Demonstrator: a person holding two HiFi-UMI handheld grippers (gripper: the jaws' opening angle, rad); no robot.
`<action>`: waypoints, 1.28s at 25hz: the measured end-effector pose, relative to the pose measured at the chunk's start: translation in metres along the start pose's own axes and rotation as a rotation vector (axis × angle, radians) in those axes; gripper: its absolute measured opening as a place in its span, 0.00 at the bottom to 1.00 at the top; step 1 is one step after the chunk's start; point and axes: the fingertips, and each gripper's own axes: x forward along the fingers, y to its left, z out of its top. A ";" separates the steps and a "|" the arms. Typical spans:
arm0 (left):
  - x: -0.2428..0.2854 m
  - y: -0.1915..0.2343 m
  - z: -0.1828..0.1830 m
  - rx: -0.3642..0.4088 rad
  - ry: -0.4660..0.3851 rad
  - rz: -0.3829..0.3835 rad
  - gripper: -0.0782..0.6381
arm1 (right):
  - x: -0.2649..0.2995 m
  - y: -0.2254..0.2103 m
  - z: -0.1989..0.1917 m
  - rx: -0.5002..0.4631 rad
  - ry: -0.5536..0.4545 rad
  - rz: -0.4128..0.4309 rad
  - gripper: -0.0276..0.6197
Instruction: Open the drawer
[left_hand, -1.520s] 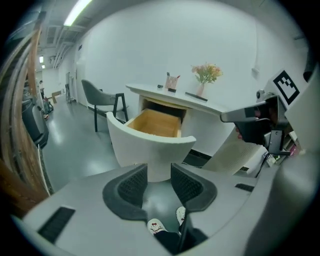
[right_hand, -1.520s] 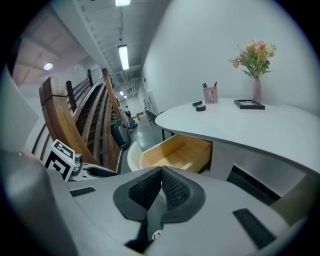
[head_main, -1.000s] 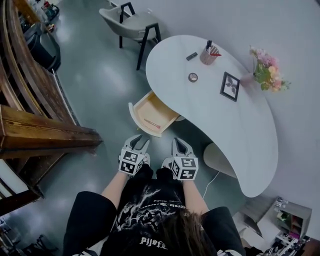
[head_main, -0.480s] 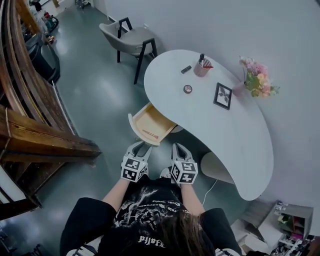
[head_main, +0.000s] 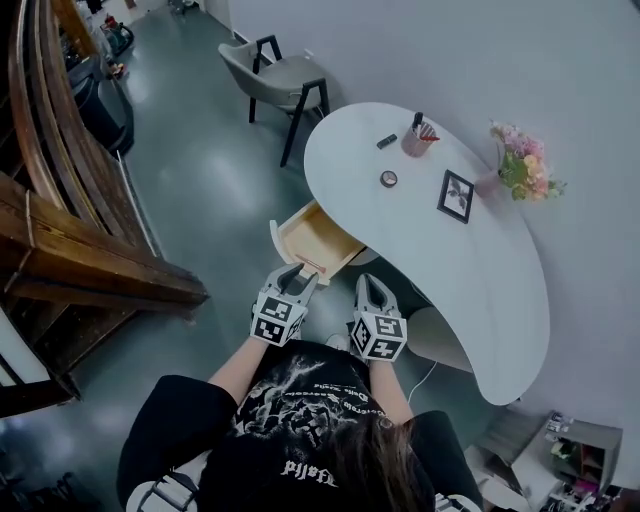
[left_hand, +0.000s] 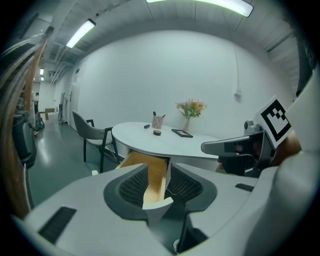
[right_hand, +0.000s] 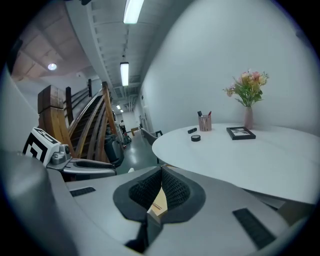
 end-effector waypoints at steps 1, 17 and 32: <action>-0.001 0.001 0.003 0.004 -0.008 0.000 0.33 | -0.001 0.000 0.004 -0.005 -0.013 -0.003 0.08; -0.011 0.000 0.053 0.058 -0.155 0.046 0.26 | -0.005 -0.002 0.023 -0.065 -0.055 0.008 0.08; -0.016 -0.006 0.053 0.053 -0.185 0.023 0.14 | -0.006 0.000 0.019 -0.071 -0.058 0.013 0.08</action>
